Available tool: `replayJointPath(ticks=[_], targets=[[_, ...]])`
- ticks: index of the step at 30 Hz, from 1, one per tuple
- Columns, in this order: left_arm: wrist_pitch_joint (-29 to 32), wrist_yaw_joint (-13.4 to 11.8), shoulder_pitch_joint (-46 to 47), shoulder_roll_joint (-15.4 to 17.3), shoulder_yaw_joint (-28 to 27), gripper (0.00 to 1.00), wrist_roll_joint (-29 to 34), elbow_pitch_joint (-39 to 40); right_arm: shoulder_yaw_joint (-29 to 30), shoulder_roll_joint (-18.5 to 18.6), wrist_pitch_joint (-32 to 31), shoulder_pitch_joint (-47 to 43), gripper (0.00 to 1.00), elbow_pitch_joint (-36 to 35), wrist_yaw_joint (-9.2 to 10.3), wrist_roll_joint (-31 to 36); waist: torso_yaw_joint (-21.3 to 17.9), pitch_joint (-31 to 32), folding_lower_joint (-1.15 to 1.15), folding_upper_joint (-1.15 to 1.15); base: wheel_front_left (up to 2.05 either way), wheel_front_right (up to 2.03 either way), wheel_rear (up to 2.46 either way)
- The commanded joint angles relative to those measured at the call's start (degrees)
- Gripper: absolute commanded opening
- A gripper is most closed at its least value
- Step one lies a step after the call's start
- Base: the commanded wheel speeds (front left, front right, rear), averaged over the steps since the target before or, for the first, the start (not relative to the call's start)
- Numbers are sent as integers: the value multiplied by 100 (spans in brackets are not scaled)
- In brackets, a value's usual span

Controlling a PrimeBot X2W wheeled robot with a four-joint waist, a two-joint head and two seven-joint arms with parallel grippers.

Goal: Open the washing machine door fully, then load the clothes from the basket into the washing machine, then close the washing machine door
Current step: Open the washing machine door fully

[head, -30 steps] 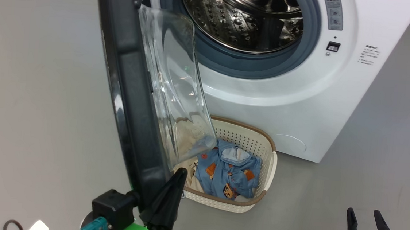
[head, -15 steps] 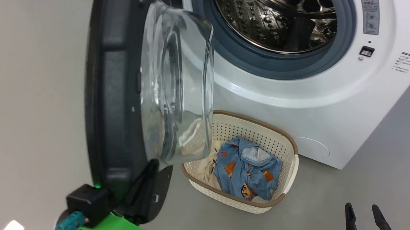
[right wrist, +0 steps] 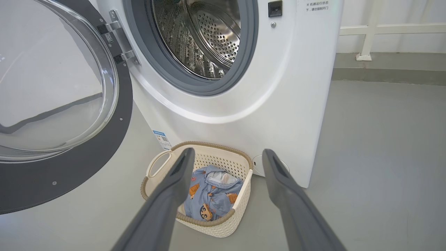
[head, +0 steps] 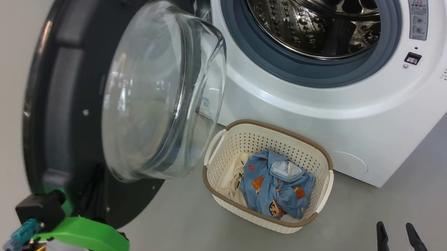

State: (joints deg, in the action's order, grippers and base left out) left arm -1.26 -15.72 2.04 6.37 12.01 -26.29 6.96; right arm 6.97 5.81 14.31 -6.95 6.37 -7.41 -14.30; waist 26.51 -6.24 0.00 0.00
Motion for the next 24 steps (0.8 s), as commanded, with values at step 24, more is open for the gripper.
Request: replayJointPath(ticks=[24], targets=[[-1354, 225, 1788, 299, -1696, 0, -491, -3204, -374, 294, 69, -22, 100, -56, -8, -96, -225, 55, 0, 0, 0, 0, 0]])
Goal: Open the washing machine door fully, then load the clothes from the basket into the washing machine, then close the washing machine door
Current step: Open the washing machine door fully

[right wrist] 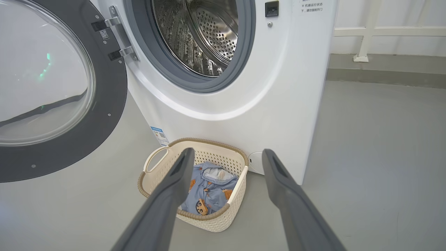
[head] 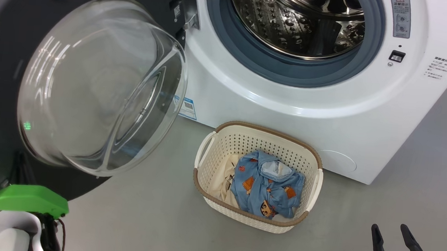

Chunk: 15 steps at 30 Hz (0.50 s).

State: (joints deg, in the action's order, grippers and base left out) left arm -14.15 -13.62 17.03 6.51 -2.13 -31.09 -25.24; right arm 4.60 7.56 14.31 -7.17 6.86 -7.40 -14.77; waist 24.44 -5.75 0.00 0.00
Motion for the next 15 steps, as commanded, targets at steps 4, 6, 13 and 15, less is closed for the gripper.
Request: replayJointPath(ticks=[4, 6, 13, 15], targets=[[-81, 99, 506, 286, -453, 0, 84, -323, -154, 137, 69, 8, 100, -79, -9, -50, -77, 20, 0, 0, 0, 0, 0], [-83, 132, 561, 262, -566, 0, 167, -375, -151, 131, 69, 13, 100, -70, -9, -49, -105, 30, 0, 0, 0, 0, 0], [-84, 329, 675, 182, -956, 0, 536, -648, -150, 49, 69, -18, 100, -6, -9, -39, -150, 151, 0, 0, 0, 0, 0], [-84, 350, 688, 174, -996, 0, 580, -689, -154, 37, 69, -19, 100, 5, -9, -39, -151, 176, 0, 0, 0, 0, 0]])
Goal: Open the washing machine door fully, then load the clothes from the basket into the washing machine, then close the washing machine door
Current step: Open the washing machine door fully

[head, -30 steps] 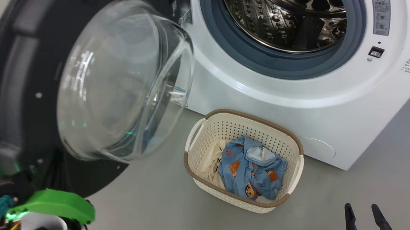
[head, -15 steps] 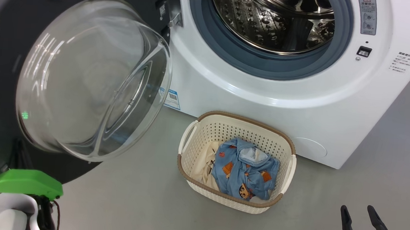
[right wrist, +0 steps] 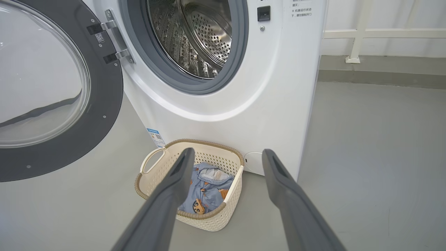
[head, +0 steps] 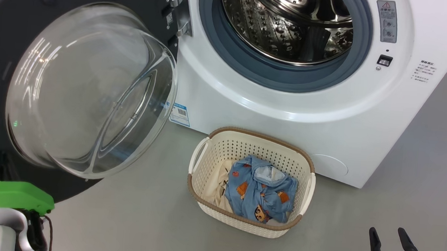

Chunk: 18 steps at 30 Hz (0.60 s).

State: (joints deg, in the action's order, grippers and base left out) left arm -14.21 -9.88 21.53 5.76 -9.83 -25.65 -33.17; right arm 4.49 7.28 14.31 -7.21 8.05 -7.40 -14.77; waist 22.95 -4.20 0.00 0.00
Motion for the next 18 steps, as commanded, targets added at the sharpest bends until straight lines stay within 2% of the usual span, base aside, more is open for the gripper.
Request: replayJointPath(ticks=[1, 10, 13, 18], targets=[[-78, -6, 250, 240, -266, 0, 80, 66, -151, 44, 69, -20, 100, -108, -9, -30, -3, 47, 0, 0, 0, 0, 0], [-78, 207, 326, 92, -517, 0, 370, -68, -175, 3, 69, -47, 100, -68, -9, -36, -1, 188, 0, 0, 0, 0, 0], [-78, 353, 300, -29, -543, 0, 466, 24, -195, -15, 69, -54, 100, -65, -9, -41, -24, 245, 0, 0, 0, 0, 0], [-78, 413, 230, -116, -486, 0, 592, 258, -197, -34, 69, -77, 100, -63, -9, -49, -56, 304, 0, 0, 0, 0, 0]])
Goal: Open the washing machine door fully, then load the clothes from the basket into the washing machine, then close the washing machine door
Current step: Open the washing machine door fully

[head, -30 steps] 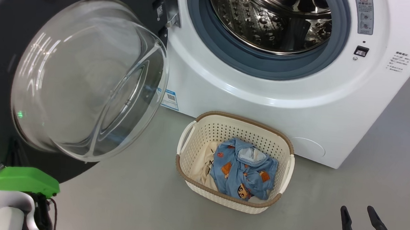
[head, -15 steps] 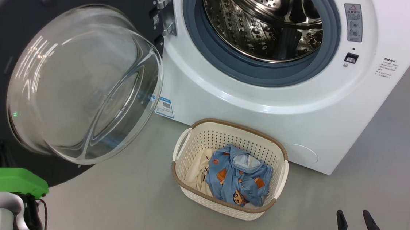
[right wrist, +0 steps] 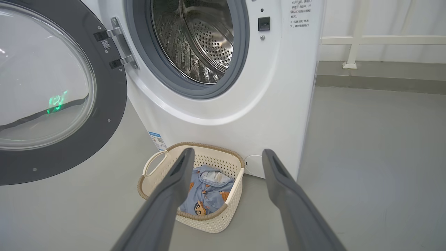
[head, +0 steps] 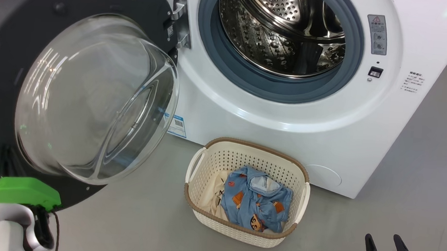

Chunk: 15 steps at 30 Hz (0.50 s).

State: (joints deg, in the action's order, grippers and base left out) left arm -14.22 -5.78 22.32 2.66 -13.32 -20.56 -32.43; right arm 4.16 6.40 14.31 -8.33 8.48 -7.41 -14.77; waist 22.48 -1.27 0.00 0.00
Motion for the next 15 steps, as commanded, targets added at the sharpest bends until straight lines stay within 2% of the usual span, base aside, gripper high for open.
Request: replayJointPath(ticks=[1, 4, 6, 9, 10, 11, 12, 15], targets=[[-77, 11, 130, 177, -112, 0, 102, 246, -162, 48, 69, 30, 100, -106, -8, -49, -15, 26, 0, 0, 0, 0, 0], [-77, 37, 56, 136, 1, 0, 154, 455, -162, 27, 69, 21, 100, -107, -8, -43, -37, 70, 0, 0, 0, 0, 0], [-77, 59, 3, 114, 73, 27, 154, 612, -164, 1, 69, 6, 100, -123, -8, -28, -54, 104, 0, 0, 0, 0, 0], [-77, 70, -94, 93, 228, 49, 211, 923, -163, -11, 69, -3, 100, -135, -8, -23, -85, 135, 0, 0, 0, 0, 0], [-77, 79, -128, 86, 280, 77, 218, 1046, -162, -12, 69, -2, 100, -136, -8, -24, -100, 145, 0, 0, 0, 0, 0], [-76, 92, -166, 80, 341, 97, 228, 1173, -163, -11, 69, 1, 100, -139, -8, -24, -118, 154, 0, 0, 0, 0, 0], [-67, 102, -211, 74, 400, 100, 236, 1302, -172, -10, 69, 5, 100, -144, -8, -21, -147, 166, 0, 0, 0, 0, 0], [-6, 176, -353, 61, 590, 100, 222, 1708, -173, -2, 69, 23, 100, -178, -8, -5, -256, 193, 0, 0, 0, 0, 0]])
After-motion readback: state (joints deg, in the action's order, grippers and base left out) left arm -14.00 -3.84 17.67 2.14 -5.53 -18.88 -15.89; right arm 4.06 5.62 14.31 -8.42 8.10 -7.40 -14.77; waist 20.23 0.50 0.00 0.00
